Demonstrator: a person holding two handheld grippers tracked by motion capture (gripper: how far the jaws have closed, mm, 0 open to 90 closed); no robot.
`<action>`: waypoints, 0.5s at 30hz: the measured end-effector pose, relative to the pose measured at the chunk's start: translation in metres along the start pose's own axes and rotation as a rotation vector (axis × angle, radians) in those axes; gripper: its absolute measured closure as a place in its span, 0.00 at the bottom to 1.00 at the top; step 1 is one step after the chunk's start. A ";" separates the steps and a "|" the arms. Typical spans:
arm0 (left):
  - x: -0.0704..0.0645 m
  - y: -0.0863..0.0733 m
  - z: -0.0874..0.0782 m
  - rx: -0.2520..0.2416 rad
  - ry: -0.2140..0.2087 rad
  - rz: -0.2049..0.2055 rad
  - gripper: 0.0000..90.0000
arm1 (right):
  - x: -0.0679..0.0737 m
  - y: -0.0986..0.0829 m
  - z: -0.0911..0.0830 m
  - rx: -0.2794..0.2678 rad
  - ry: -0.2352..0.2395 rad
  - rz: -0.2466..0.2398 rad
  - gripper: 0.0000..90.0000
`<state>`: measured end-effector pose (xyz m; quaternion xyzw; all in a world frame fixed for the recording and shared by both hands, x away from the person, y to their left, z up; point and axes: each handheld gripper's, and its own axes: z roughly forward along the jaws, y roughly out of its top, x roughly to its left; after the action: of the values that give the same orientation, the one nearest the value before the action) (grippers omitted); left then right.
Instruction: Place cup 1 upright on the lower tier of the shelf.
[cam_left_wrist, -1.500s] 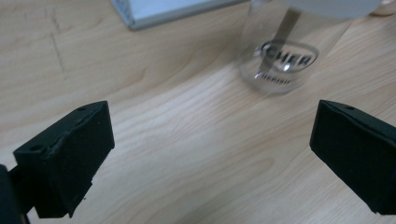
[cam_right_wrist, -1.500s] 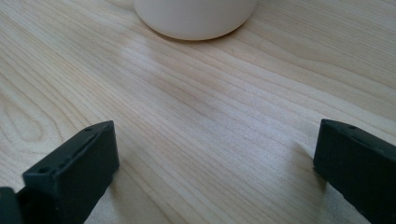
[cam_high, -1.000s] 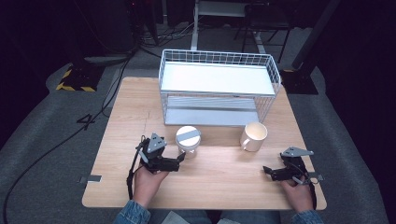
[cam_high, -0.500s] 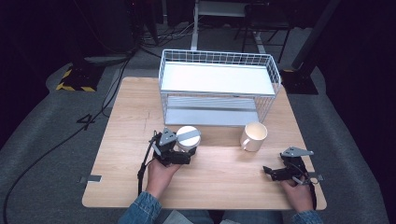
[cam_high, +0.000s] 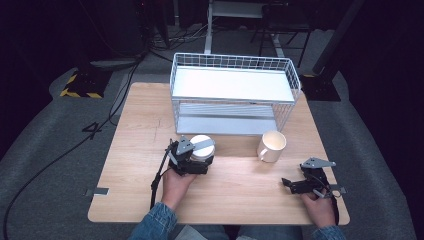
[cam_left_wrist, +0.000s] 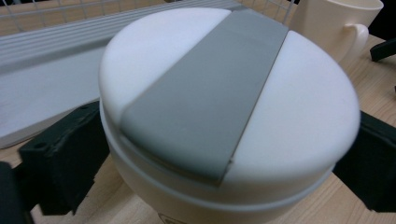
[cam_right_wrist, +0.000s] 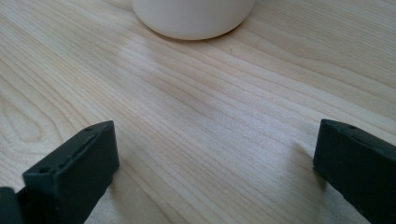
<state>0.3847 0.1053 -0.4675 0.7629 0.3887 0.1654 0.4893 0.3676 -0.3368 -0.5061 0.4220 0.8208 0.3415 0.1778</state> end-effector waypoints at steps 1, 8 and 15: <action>-0.001 0.000 -0.001 -0.001 0.000 0.004 0.07 | 0.000 0.000 0.000 0.000 0.000 0.000 0.00; -0.002 0.000 0.000 -0.002 0.017 0.005 0.08 | 0.000 0.000 0.000 0.000 0.000 0.000 0.00; -0.006 0.001 -0.001 0.000 0.056 0.022 0.08 | 0.000 0.000 0.000 0.000 0.000 0.000 0.00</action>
<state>0.3807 0.1018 -0.4655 0.7623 0.3938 0.1922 0.4764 0.3676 -0.3368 -0.5061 0.4220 0.8208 0.3415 0.1778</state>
